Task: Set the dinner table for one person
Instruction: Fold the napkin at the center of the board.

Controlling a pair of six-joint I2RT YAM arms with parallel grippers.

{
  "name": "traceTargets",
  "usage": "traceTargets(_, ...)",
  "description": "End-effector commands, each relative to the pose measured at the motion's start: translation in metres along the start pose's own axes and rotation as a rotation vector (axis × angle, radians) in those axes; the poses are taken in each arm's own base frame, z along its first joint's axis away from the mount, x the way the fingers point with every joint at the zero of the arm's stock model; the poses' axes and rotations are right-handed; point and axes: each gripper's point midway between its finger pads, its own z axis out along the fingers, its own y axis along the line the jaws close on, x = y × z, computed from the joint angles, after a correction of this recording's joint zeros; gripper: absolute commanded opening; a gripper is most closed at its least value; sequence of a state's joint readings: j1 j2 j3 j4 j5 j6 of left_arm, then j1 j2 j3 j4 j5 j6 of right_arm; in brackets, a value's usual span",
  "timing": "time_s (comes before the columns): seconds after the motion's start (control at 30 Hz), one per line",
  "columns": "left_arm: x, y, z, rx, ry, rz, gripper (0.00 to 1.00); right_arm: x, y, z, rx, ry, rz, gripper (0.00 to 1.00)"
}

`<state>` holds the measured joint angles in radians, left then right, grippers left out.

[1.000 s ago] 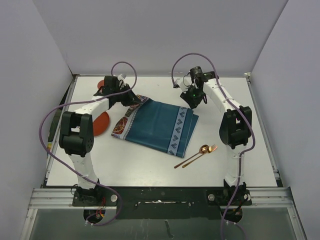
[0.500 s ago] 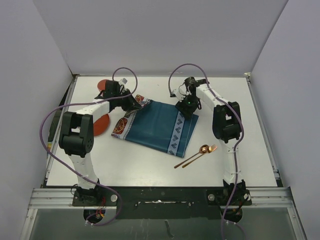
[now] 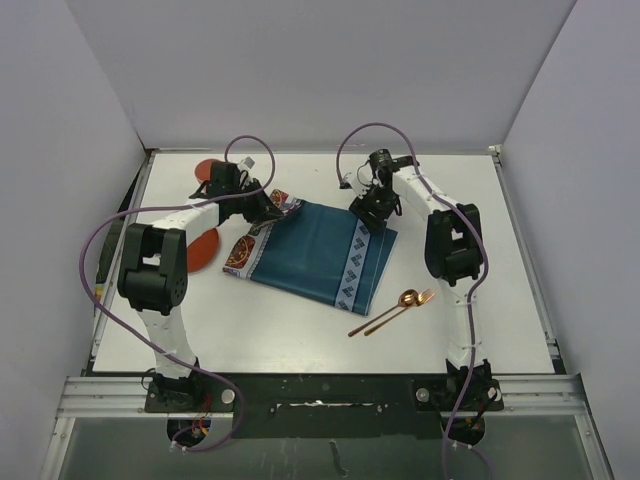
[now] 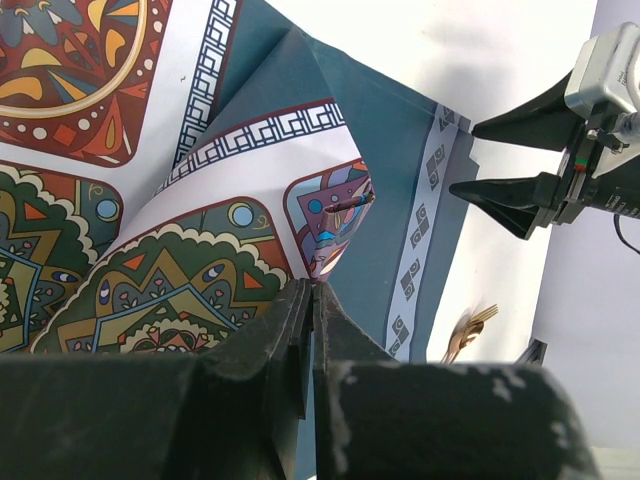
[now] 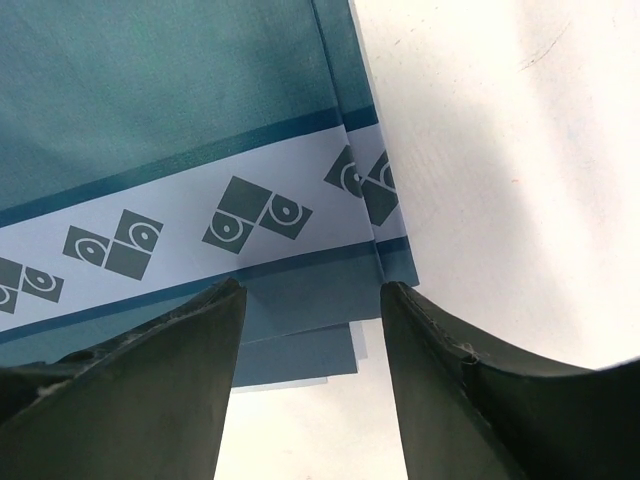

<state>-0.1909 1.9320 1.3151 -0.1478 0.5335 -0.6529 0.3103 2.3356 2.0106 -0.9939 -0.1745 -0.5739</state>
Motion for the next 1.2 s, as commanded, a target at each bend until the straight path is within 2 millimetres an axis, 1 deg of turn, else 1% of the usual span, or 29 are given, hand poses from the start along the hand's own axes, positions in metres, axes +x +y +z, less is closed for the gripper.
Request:
traceTargets(0.0, -0.021, -0.033, -0.015, 0.079, -0.065, 0.053, 0.03, -0.008, -0.003, 0.003, 0.014, -0.033, -0.027, 0.58)
traceTargets(0.1, -0.019, -0.03, -0.014, 0.07, -0.055, 0.051, 0.03, -0.004, -0.007, 0.01, 0.018, -0.027, -0.026, 0.58)
traceTargets(0.2, -0.017, -0.028, -0.013, 0.067, -0.048, 0.051, 0.03, 0.0, -0.019, 0.015, 0.038, -0.017, -0.025, 0.59)
traceTargets(0.4, -0.016, -0.024, -0.008, 0.061, -0.038, 0.042, 0.03, 0.004, -0.037, 0.016, 0.066, -0.008, -0.035, 0.6)
traceTargets(0.5, -0.017, -0.022, -0.006, 0.06, -0.037, 0.039, 0.03, 0.006, -0.042, 0.018, 0.075, 0.0, -0.04, 0.61)
traceTargets(0.6, -0.016, -0.021, -0.003, 0.06, -0.032, 0.036, 0.03, 0.008, -0.044, 0.02, 0.074, 0.006, -0.04, 0.61)
traceTargets(0.83, -0.014, -0.02, 0.002, 0.062, -0.023, 0.028, 0.03, 0.017, -0.037, 0.031, 0.045, 0.024, -0.028, 0.6)
traceTargets(0.87, -0.014, -0.02, 0.003, 0.061, -0.022, 0.027, 0.03, 0.018, -0.036, 0.032, 0.041, 0.027, -0.027, 0.57)
traceTargets(0.9, -0.014, -0.019, 0.003, 0.06, -0.021, 0.025, 0.03, 0.019, -0.036, 0.034, 0.037, 0.027, -0.026, 0.51)
traceTargets(1.0, -0.013, -0.019, 0.005, 0.061, -0.018, 0.027, 0.03, 0.02, -0.034, 0.035, 0.029, 0.034, -0.021, 0.14)
traceTargets(1.03, -0.013, -0.019, 0.006, 0.061, -0.02, 0.025, 0.03, 0.02, -0.034, 0.036, 0.031, 0.039, -0.021, 0.06)
traceTargets(1.07, -0.013, -0.019, 0.007, 0.061, -0.018, 0.024, 0.03, 0.021, -0.034, 0.036, 0.035, 0.042, -0.02, 0.01)
traceTargets(1.17, -0.014, -0.021, 0.008, 0.066, -0.018, 0.027, 0.03, 0.02, -0.035, 0.034, 0.039, 0.04, -0.021, 0.0)
